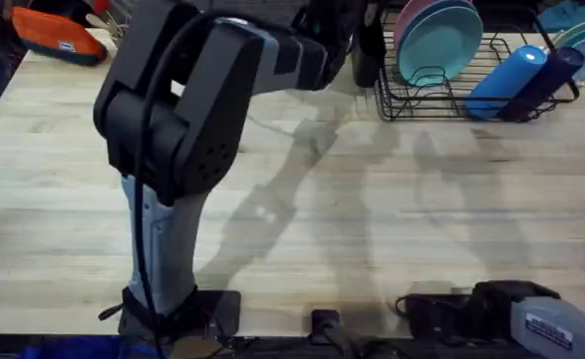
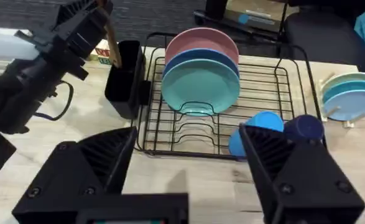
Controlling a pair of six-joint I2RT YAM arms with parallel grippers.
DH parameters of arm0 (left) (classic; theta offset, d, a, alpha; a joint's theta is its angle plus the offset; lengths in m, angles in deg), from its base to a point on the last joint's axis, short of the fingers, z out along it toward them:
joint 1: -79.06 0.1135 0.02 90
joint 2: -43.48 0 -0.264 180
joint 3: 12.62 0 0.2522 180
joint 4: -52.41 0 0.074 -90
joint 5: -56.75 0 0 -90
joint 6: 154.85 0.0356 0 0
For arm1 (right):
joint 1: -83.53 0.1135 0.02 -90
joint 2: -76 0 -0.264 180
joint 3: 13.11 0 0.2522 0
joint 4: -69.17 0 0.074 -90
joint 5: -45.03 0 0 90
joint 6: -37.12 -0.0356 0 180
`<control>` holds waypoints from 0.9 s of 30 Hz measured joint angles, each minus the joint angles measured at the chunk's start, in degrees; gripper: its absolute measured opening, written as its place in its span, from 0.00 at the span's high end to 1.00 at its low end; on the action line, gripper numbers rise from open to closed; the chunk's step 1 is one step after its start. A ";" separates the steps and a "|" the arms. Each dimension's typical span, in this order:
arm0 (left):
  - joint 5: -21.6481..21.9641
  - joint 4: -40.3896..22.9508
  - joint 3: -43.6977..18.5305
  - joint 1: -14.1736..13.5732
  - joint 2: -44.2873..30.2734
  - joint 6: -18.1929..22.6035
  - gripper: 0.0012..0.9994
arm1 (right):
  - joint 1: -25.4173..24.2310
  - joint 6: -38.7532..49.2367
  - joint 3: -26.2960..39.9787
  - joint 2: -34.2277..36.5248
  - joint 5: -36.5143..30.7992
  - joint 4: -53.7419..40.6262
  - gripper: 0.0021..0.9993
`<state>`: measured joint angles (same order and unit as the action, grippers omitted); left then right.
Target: Pick up the spoon on the table one by one and put them onto the rack
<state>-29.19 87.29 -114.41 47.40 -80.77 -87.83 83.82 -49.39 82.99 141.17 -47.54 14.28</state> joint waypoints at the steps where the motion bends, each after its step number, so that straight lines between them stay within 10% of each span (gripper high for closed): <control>1: 0.07 -0.01 0.00 0.00 -0.05 -0.04 0.96 | 0.00 0.00 0.00 0.00 -0.02 0.00 0.00; 27: 0.23 3.41 -1.07 0.85 -3.96 -0.63 0.96 | 0.00 0.00 0.07 3.69 -0.02 1.10 0.00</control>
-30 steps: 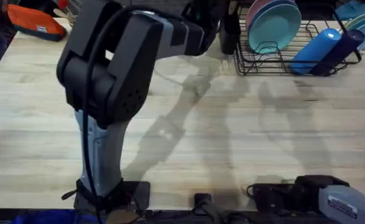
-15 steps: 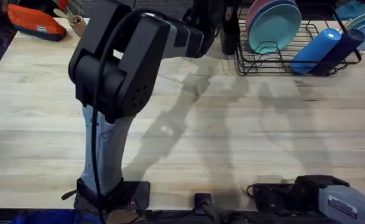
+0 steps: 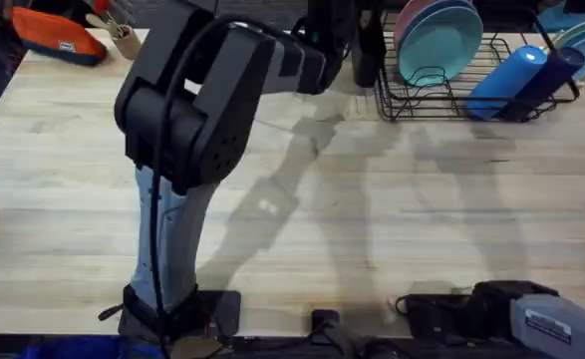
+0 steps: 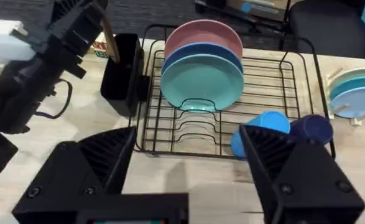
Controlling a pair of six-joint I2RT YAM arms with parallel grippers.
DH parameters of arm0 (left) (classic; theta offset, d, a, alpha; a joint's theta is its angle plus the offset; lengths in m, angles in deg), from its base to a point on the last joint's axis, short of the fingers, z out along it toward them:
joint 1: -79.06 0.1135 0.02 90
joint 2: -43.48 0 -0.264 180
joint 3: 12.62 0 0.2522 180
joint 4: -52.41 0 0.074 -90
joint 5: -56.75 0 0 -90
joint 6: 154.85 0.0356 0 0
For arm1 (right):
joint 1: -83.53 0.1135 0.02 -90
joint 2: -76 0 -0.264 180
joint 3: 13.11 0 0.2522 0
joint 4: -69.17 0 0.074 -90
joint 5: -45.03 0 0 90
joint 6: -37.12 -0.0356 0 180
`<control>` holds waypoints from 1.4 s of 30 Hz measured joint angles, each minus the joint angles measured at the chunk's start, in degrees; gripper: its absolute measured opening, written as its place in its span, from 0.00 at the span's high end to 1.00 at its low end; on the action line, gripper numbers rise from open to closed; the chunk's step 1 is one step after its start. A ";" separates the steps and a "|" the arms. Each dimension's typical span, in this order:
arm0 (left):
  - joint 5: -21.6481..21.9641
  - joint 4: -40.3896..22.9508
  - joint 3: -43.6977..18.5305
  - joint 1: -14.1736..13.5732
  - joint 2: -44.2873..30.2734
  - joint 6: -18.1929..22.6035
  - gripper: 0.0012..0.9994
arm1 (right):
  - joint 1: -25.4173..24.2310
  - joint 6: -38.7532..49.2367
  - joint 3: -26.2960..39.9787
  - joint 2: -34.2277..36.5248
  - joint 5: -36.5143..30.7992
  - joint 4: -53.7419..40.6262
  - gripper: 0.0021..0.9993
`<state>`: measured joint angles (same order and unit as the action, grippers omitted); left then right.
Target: Pick up the spoon on the table one by one and put them onto the rack
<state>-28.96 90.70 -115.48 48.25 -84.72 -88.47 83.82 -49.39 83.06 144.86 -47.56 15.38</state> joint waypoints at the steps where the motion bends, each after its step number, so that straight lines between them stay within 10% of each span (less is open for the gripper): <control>1: 0.00 -1.17 0.00 0.00 0.00 0.00 0.96 | 0.00 -0.02 0.00 0.01 0.00 0.10 0.00; 6: -0.02 -12.50 0.00 0.00 0.00 0.00 0.96 | 0.00 0.00 0.00 -0.01 -0.01 0.23 0.00; 20: -3.30 -19.18 -0.33 0.00 0.02 0.84 0.96 | 0.01 0.00 0.00 0.00 0.00 0.23 0.00; 24: -3.65 -23.43 -0.37 0.00 0.00 3.91 0.76 | 0.00 0.00 0.00 -0.02 -0.01 0.34 0.00; 29: -4.22 -25.30 -0.28 0.00 0.00 6.79 0.25 | 0.00 0.00 0.00 -0.02 0.02 0.32 0.00; 40: -3.58 -32.81 -0.09 0.00 7.98 10.57 0.00 | 0.00 0.00 0.00 -0.02 -0.01 0.34 0.00; 42: -2.99 -58.00 -0.09 2.92 20.11 13.71 0.00 | 0.00 0.00 0.00 -0.02 0.00 0.32 0.00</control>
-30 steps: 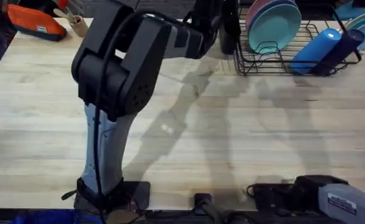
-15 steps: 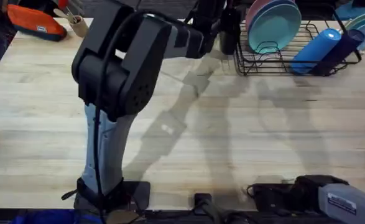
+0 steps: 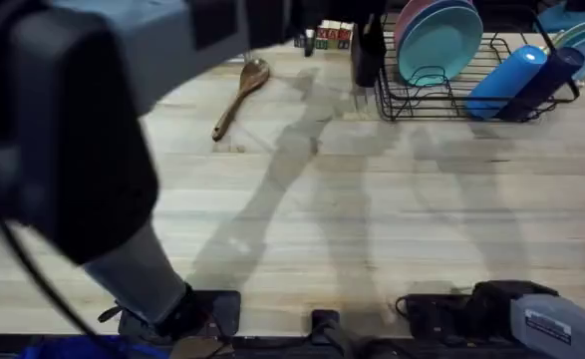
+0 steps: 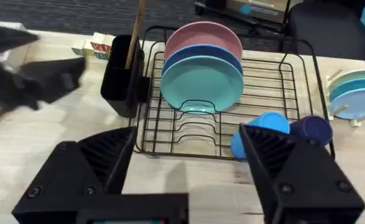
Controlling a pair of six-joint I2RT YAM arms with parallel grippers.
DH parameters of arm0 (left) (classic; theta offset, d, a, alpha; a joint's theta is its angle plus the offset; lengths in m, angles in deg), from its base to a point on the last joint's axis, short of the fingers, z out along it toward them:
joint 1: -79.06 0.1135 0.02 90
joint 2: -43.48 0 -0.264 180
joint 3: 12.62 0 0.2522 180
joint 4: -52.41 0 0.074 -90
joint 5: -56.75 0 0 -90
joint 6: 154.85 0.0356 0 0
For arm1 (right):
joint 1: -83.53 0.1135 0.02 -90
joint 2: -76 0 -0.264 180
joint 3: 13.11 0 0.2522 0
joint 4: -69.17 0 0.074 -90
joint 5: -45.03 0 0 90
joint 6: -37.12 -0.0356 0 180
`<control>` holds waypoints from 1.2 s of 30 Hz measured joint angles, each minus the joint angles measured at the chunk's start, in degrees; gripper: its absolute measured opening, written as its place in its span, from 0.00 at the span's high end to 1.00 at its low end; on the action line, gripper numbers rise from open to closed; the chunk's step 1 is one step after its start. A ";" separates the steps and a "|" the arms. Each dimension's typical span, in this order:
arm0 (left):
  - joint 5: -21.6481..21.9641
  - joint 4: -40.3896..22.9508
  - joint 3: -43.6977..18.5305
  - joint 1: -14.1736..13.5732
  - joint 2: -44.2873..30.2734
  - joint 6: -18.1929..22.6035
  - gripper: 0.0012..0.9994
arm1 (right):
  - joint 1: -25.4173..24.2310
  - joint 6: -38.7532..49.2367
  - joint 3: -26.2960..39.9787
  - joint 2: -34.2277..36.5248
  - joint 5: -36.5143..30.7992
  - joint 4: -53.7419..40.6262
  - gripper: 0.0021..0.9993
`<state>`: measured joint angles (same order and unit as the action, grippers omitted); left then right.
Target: Pick up the spoon on the table one by one and put them onto the rack
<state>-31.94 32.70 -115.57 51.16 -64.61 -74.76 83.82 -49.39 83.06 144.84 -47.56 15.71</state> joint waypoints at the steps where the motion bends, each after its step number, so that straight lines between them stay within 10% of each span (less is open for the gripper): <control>1: 0.03 -2.36 0.00 0.64 1.13 0.29 0.00 | 0.00 0.00 0.00 0.00 0.01 0.01 0.00; 15: 1.17 -22.46 0.00 8.92 15.54 7.32 0.00 | 0.00 0.00 0.00 0.01 0.00 0.00 0.00; 36: 10.12 -47.91 0.00 9.25 20.28 11.49 0.00 | 0.00 0.00 0.00 0.00 0.01 0.00 0.00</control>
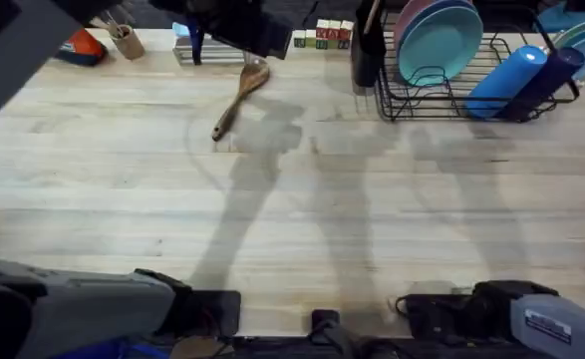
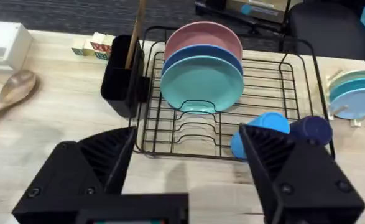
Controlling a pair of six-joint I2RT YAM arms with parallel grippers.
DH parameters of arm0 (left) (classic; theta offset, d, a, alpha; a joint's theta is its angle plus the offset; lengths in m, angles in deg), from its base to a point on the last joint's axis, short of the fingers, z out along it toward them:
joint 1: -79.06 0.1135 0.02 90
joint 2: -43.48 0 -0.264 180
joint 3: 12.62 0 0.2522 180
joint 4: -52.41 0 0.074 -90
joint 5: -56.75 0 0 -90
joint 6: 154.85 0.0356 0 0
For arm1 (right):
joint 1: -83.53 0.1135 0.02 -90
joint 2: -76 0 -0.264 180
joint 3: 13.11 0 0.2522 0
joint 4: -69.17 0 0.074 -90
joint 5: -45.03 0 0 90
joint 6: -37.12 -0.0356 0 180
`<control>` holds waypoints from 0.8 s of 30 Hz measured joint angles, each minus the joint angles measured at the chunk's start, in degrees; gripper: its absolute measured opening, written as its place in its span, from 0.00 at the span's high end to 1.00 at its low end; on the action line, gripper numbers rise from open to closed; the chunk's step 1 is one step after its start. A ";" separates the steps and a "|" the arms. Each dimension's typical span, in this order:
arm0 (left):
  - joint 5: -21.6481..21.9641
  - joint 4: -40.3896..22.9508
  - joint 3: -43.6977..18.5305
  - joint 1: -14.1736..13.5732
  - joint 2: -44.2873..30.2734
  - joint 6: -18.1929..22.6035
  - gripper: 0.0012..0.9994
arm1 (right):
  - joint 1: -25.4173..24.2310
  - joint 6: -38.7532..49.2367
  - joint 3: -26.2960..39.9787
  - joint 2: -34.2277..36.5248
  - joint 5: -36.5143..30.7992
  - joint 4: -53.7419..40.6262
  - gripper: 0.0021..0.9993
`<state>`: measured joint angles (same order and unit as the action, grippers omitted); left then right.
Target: Pick up the spoon on the table one by one and put them onto the rack
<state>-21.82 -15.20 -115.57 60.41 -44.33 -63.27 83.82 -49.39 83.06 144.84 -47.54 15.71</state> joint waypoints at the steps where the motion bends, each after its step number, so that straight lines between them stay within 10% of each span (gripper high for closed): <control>1: 0.05 -0.10 0.00 0.01 0.00 0.00 0.00 | 0.00 0.00 0.00 0.01 0.00 0.02 0.00; 24: -2.17 9.98 8.15 10.18 0.00 0.20 0.00 | 0.00 0.00 0.00 0.02 0.00 0.02 0.00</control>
<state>-24.00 -5.22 -107.42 70.59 -44.33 -63.07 83.82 -49.39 83.06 144.86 -47.54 15.73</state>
